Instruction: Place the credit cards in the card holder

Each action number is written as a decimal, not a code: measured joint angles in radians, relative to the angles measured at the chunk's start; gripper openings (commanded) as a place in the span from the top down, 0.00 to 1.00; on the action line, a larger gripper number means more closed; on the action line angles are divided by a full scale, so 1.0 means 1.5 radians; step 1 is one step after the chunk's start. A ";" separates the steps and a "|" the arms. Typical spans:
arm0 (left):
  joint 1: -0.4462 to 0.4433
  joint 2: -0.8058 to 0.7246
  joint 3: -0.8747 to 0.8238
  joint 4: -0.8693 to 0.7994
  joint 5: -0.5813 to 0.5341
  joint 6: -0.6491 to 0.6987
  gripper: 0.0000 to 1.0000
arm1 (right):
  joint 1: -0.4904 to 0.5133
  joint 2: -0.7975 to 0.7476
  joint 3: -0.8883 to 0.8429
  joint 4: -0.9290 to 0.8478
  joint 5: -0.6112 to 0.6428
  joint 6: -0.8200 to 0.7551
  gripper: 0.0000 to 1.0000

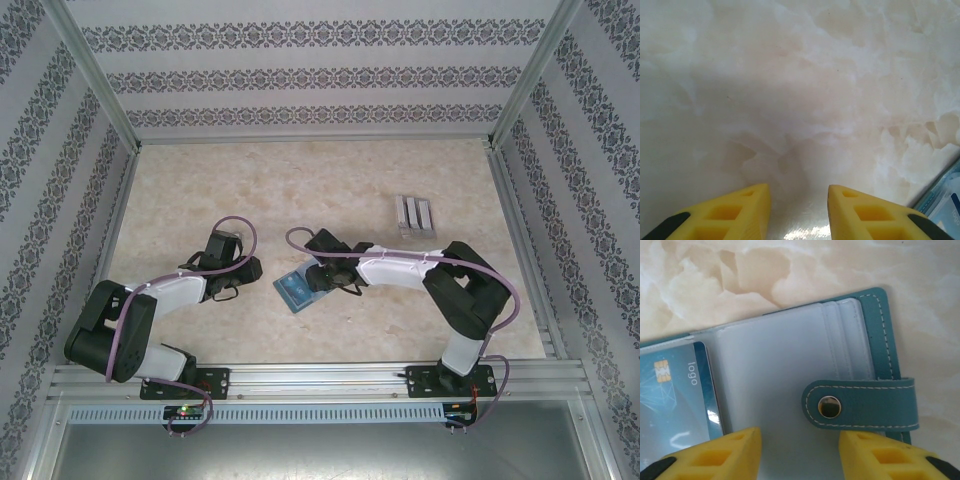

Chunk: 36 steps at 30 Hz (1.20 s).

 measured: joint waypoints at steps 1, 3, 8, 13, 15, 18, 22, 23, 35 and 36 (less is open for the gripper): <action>0.000 0.001 0.000 0.000 -0.001 0.000 0.63 | 0.000 0.000 0.001 0.001 -0.006 0.000 0.56; 0.000 0.003 0.002 0.000 -0.001 0.000 0.63 | 0.000 0.000 0.001 0.002 -0.022 0.001 0.57; 0.000 0.013 0.009 0.000 -0.001 0.000 0.63 | 0.000 0.000 0.000 0.031 -0.091 0.014 0.59; 0.001 0.020 0.013 0.001 0.003 0.000 0.63 | 0.000 -0.002 -0.035 0.131 -0.181 0.039 0.59; 0.001 0.022 0.014 0.000 0.003 0.000 0.63 | 0.000 -0.012 -0.053 0.163 -0.208 0.051 0.59; 0.001 0.023 0.016 0.001 0.004 0.000 0.63 | 0.000 -0.050 -0.083 0.207 -0.230 0.060 0.58; 0.001 0.023 0.016 0.001 0.004 0.000 0.63 | -0.007 -0.131 -0.137 0.283 -0.247 0.076 0.57; 0.001 0.023 0.016 0.001 0.004 0.000 0.63 | -0.010 -0.148 -0.149 0.296 -0.247 0.079 0.56; 0.001 0.027 0.019 0.004 0.008 0.000 0.63 | 0.035 -0.138 -0.154 0.160 -0.034 0.078 0.49; 0.001 0.028 0.019 0.004 0.008 0.000 0.63 | 0.040 -0.126 -0.150 0.150 -0.022 0.078 0.49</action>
